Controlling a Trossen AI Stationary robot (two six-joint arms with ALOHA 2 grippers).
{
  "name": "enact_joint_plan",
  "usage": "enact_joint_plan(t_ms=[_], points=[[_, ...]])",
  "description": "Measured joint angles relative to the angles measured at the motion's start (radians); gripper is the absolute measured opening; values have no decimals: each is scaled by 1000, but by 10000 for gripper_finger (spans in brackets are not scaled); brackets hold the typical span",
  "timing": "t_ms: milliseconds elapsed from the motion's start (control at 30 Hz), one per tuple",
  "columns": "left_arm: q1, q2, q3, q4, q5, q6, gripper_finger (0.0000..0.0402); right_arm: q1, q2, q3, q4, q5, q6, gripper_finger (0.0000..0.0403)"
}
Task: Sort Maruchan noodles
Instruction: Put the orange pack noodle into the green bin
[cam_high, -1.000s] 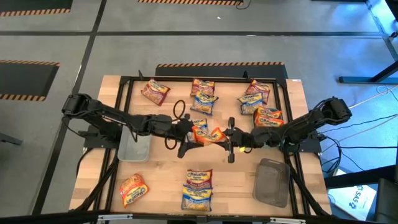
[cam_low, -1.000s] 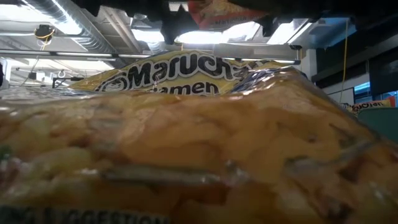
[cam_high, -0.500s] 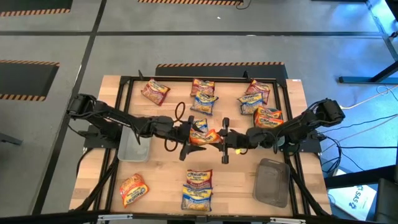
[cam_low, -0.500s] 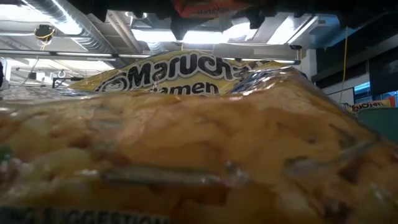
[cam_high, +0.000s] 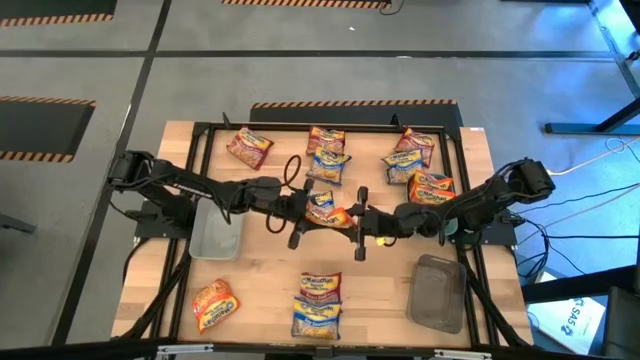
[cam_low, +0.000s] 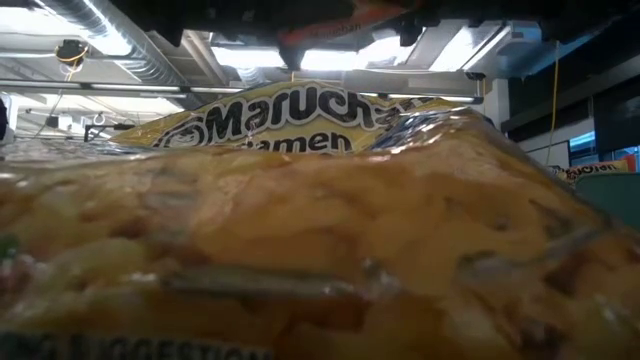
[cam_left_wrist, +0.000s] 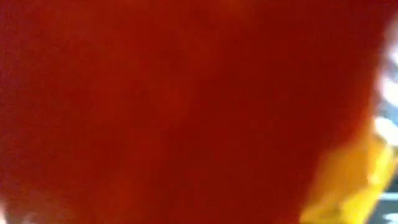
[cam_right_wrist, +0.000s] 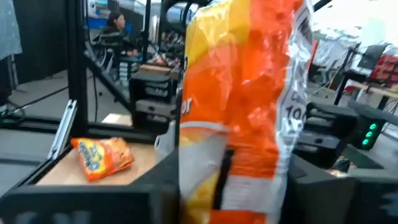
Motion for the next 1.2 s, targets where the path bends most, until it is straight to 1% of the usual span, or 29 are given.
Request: enact_joint_plan(t_ms=[100, 233, 367, 467, 600, 667, 800, 867, 933, 1033, 1200], points=[[1, 0, 0, -38, 2, 22, 85, 1, -1, 1, -70, 3, 48, 178], [-3, 0, 0, -128, -36, 32, 86, 1, -16, 0, -194, -5, 131, 254], [-24, 0, 0, -240, -147, 68, 88, 2, -76, 2, -360, -32, 261, 315], [-46, 0, 0, -293, -207, 93, 88, 2, -126, 39, -572, -30, 348, 341], [-73, 4, 0, -318, -223, 103, 89, 1, -159, 140, -794, 18, 387, 348], [-81, 9, 0, -316, -228, 103, 89, 1, -157, 200, -850, 24, 381, 345], [-85, 19, 0, -308, -267, 98, 89, 1, -126, 317, -885, 21, 317, 339], [-80, 22, 0, -302, -267, 92, 89, 1, -99, 358, -881, -25, 280, 336], [-78, 22, 0, -292, -267, 73, 90, 1, -68, 391, -882, -47, 268, 334], [-74, 22, 0, -294, -265, 68, 90, -18, -2, 432, -892, -30, 271, 329], [-77, 22, 0, -299, -265, 49, 90, -61, 81, 524, -1036, -5, 335, 317]])
